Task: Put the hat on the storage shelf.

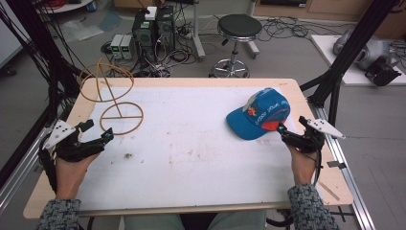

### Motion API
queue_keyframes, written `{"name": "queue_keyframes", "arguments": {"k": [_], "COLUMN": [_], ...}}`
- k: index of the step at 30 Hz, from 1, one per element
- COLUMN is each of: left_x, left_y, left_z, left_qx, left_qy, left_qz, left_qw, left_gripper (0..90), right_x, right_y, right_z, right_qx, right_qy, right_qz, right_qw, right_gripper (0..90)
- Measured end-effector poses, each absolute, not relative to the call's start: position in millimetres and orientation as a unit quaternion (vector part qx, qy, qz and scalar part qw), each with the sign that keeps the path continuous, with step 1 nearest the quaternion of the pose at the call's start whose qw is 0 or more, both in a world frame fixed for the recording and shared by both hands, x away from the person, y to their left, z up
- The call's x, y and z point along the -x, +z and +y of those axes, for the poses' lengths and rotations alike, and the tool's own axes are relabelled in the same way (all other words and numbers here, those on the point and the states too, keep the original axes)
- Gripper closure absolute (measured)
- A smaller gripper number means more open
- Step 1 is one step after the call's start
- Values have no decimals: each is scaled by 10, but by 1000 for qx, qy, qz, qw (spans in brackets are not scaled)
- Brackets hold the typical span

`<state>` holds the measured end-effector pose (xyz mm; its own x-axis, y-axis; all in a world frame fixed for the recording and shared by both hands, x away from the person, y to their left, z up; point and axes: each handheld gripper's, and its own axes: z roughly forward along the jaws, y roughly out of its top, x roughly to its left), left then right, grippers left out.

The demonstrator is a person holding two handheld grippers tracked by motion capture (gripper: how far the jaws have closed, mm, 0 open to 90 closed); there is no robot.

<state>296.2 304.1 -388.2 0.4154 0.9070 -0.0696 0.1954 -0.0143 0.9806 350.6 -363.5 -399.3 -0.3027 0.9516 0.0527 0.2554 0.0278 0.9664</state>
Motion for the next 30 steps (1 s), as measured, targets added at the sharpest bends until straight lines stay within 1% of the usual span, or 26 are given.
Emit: {"name": "queue_keyframes", "arguments": {"k": [3, 6, 8, 9, 11, 14, 17, 19, 26, 28, 29, 30], "left_x": [-2968, -2970, -2970, -2972, -2976, -2975, -2978, -2980, -2986, -2986, -2987, -2989], "left_y": [-3887, -3889, -3889, -3891, -3894, -3895, -3895, -3897, -3905, -3906, -3908, -3909], "left_z": [3043, 3051, 3054, 3058, 3060, 3063, 3065, 3064, 3066, 3069, 3073, 3074], "left_qx": [-637, -636, -636, -636, -636, -637, -636, -637, -637, -637, -637, -637], "left_qy": [322, 322, 321, 321, 322, 322, 322, 323, 323, 324, 324, 325], "left_qz": [434, 435, 436, 436, 437, 436, 437, 437, 437, 439, 439, 439], "left_qw": [549, 550, 550, 550, 549, 548, 548, 548, 546, 545, 545, 544], "left_gripper": [178, 178, 178, 178, 179, 179, 178, 178, 179, 179, 178, 178], "right_x": [-3587, -3782, -3817, -3919, -3953, -4130, -4230, -4286, -4570, -4597, -4648, -4648], "right_y": [-3974, -3885, -3864, -3805, -3790, -3722, -3697, -3693, -3752, -3764, -3782, -3782], "right_z": [-3649, -3675, -3678, -3688, -3696, -3750, -3769, -3776, -3726, -3722, -3719, -3719], "right_qx": [-481, -486, -487, -488, -489, -505, -511, -508, -517, -521, -525, -525], "right_qy": [504, 503, 503, 504, 505, 517, 512, 517, 496, 495, 494, 494], "right_qz": [631, 629, 627, 625, 622, 604, 605, 601, 616, 614, 615, 615], "right_qw": [343, 340, 340, 342, 344, 335, 332, 336, 328, 326, 320, 320], "right_gripper": [113, 113, 113, 113, 113, 113, 115, 150, 181, 185, 217, 217]}}
